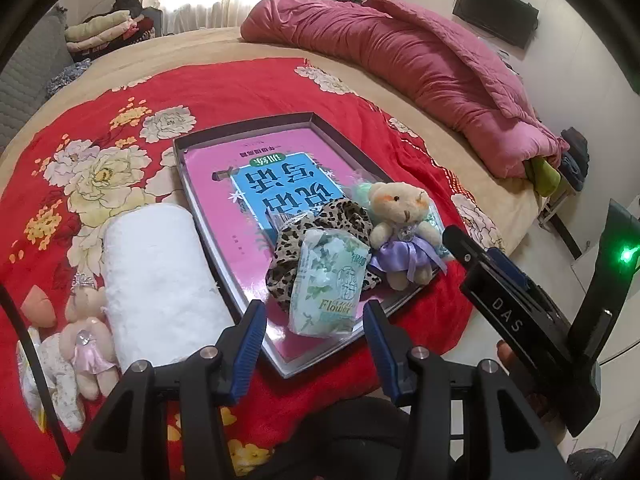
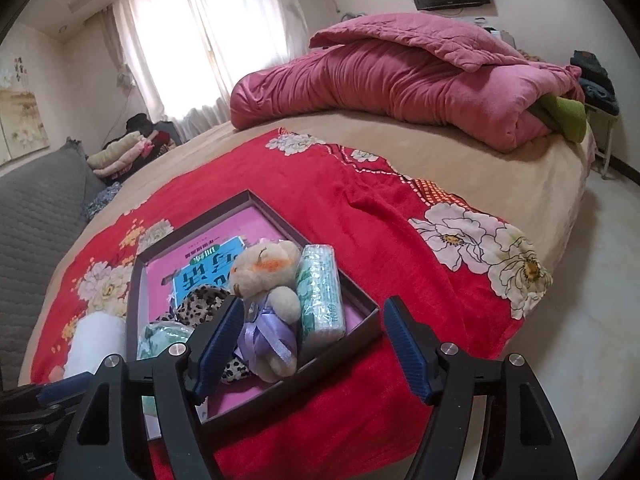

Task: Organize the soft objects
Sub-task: 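Move both tools back toward the remaining soft items beside the tray, then grasp the yellow snack bag with the left gripper while the right gripper grasps the floral scrunchie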

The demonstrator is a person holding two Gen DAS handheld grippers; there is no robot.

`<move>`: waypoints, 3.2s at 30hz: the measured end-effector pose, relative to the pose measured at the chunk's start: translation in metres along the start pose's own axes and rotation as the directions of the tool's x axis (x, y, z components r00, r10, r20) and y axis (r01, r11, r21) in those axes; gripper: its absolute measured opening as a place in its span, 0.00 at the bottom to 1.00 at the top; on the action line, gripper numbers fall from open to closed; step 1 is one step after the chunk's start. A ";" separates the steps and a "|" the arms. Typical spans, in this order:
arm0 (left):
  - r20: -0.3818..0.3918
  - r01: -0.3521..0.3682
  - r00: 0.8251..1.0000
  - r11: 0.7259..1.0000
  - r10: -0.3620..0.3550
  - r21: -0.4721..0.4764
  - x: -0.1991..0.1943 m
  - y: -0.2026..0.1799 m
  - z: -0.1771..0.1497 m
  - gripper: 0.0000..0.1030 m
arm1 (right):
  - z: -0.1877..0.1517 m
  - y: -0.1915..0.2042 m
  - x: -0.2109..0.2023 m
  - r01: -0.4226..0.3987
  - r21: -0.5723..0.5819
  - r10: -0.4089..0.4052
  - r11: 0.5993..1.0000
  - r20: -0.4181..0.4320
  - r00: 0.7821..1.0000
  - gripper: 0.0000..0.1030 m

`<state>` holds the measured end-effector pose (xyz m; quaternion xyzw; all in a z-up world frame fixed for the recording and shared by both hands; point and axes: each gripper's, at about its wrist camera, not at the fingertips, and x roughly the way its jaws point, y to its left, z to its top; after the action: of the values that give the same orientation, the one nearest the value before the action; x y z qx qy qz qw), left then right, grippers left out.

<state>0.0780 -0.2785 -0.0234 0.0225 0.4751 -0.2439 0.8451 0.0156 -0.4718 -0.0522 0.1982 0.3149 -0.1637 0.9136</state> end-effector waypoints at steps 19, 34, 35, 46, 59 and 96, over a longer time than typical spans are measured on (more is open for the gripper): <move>0.039 -0.017 0.999 1.000 0.018 -0.026 -0.034 0.016 -0.012 0.49 | 0.007 0.017 -0.032 0.071 -0.048 -0.067 0.996 0.081 0.994 0.72; 0.108 -0.052 0.992 0.993 0.064 -0.110 -0.087 0.071 -0.036 0.49 | 0.007 0.085 -0.082 -0.049 -0.184 0.073 0.982 0.127 0.989 0.73; 0.111 -0.055 0.991 0.991 0.069 -0.123 -0.090 0.078 -0.038 0.49 | 0.005 0.091 -0.084 -0.063 -0.197 0.089 0.978 0.124 0.988 0.73; 0.133 -0.108 0.979 0.951 0.152 -0.288 -0.133 0.166 -0.067 0.49 | -0.013 0.155 -0.109 -0.187 -0.320 0.222 0.929 0.076 0.972 0.73; 0.096 -0.130 0.977 0.886 0.191 -0.445 -0.150 0.249 -0.107 0.49 | -0.049 0.225 -0.128 -0.286 -0.468 0.316 0.836 -0.016 0.949 0.73; 0.100 0.189 0.980 0.668 -0.170 -0.720 -0.036 0.347 -0.119 0.52 | -0.124 0.299 -0.068 -0.375 -0.606 0.298 0.701 -0.229 0.927 0.73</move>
<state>0.1186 0.0734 -0.1269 -0.3634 0.5223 -0.1181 0.7623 0.0288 -0.1425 -0.0209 -0.0618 0.3610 0.1348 0.9207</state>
